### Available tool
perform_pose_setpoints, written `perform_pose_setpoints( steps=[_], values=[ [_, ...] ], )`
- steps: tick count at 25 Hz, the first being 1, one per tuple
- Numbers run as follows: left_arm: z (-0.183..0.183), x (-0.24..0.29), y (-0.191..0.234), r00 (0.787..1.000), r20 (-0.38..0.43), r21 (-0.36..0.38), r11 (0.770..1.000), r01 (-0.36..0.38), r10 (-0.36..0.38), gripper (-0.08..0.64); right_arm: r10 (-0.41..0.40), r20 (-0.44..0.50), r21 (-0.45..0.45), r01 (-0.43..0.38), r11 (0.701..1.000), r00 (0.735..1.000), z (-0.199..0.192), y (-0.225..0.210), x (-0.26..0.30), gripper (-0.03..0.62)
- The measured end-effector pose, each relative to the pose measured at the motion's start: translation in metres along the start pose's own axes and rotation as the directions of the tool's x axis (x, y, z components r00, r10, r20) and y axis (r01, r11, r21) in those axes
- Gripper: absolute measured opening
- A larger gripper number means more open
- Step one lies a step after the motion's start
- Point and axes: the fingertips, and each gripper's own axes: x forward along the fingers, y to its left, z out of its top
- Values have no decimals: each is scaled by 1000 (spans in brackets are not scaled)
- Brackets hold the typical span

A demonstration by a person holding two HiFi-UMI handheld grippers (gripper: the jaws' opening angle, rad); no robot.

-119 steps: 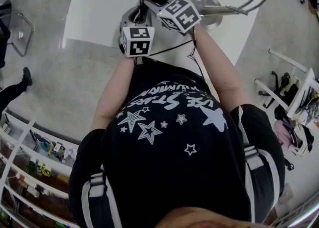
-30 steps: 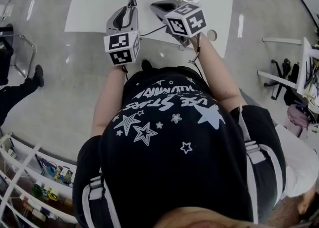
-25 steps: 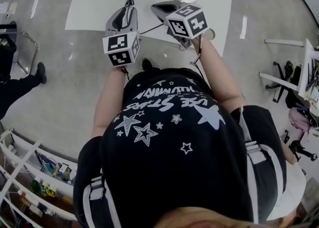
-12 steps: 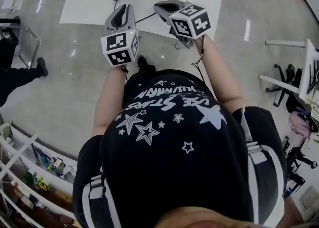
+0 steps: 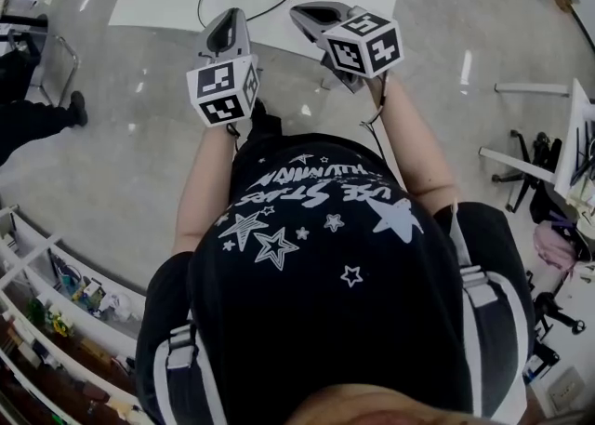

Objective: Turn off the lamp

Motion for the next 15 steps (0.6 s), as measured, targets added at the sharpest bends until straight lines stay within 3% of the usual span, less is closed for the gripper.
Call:
perform_pose_setpoints(
  steps=[15],
  values=[
    [0,-54,-60,998,37,-10,999,-47,47,23,-6,139,-79,17,997,990,-4,17,-75,5]
  ],
)
